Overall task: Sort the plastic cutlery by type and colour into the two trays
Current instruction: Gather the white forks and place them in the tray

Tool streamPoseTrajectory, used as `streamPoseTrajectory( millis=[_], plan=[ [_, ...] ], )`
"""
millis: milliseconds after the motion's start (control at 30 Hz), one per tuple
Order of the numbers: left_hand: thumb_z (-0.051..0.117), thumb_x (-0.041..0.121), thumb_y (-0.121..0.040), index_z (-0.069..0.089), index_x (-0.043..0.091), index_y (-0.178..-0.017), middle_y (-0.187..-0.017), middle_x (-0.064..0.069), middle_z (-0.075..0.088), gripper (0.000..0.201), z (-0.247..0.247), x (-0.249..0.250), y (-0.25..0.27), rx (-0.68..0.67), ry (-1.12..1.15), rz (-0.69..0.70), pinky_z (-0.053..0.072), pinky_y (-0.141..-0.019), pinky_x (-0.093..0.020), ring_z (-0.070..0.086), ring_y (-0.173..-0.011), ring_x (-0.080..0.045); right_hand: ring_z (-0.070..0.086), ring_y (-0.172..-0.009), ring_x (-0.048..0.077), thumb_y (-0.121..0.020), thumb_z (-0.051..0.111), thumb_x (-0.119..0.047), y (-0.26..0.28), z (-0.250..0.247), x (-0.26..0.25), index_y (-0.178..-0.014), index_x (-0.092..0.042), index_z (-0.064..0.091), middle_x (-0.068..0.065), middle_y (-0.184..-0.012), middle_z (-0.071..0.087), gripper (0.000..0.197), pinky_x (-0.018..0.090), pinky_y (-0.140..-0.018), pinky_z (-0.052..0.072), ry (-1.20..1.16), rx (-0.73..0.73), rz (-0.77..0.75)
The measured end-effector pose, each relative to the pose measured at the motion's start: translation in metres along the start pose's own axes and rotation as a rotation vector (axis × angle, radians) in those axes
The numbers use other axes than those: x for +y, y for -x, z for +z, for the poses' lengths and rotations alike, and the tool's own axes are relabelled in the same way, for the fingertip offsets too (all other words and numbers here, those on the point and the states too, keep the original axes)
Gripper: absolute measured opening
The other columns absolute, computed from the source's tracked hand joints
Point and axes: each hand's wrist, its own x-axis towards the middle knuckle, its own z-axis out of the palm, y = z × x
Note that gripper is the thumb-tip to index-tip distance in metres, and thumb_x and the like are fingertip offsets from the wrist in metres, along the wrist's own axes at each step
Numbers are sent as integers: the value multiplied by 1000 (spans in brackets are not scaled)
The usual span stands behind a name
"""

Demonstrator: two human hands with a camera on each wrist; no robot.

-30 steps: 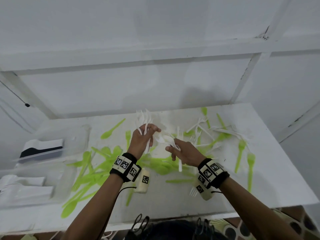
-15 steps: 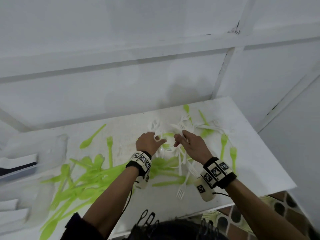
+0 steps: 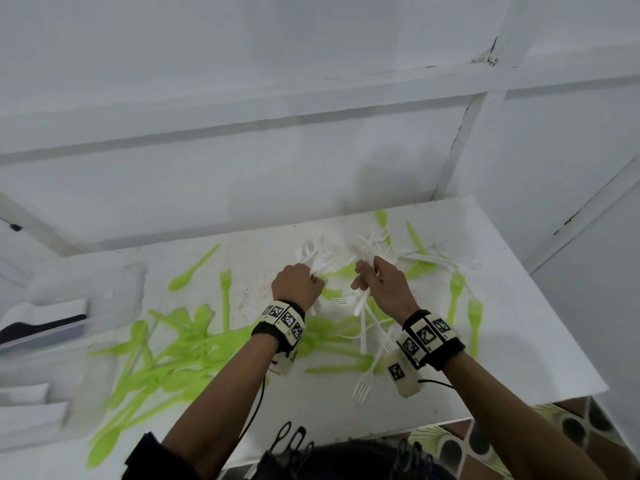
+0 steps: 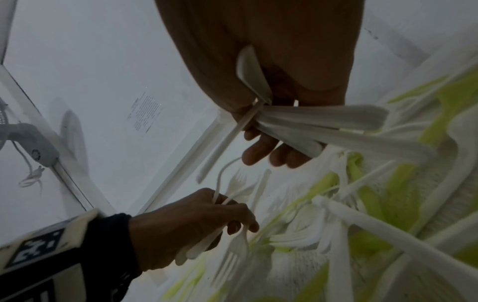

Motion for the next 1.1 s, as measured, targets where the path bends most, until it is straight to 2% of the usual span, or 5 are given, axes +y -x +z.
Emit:
streamPoseTrajectory(
  millis=[300,433,567,933,1100],
  plan=[
    [62,14,-96,79,19,-93,-80,-2,76,18,-26,-39,12,-70,691,30,51,-57,-27,68,-66,-22,50,-55,10,-99,60,-45,-26,17,3,-86,-1,49,6,-74,59,47,33,-57,45,-16,92,27],
    [53,-5,-99,64,11,-132,-120,-4,74,38,-44,-56,28,-195,949,262,46,-68,-13,65,-75,5,52,-54,7,-99,62,-42,-33,35,-1,-87,-1,51,6,-76,64,44,26,-56,47,9,-18,35],
    [52,0,-101,45,19,-150,-148,9,53,53,-54,-79,33,-262,686,397,44,-68,-8,61,-72,1,52,-57,14,-97,62,-45,-41,53,4,-87,-1,50,1,-69,60,46,32,-62,43,106,-138,56],
    [61,20,-101,77,24,-95,-74,0,70,18,-50,-109,43,86,938,56,42,-54,-24,48,-50,-8,61,-104,42,-104,51,-39,-56,103,-1,-130,-4,53,27,-105,66,43,40,-78,43,706,-263,-61],
    [49,14,-107,75,13,-108,-94,-11,68,26,-39,-121,44,7,941,153,47,-65,-22,57,-65,-14,63,-100,40,-99,59,-39,-49,113,-4,-99,-10,52,24,-101,67,29,42,-81,51,705,-288,-8]
  ],
)
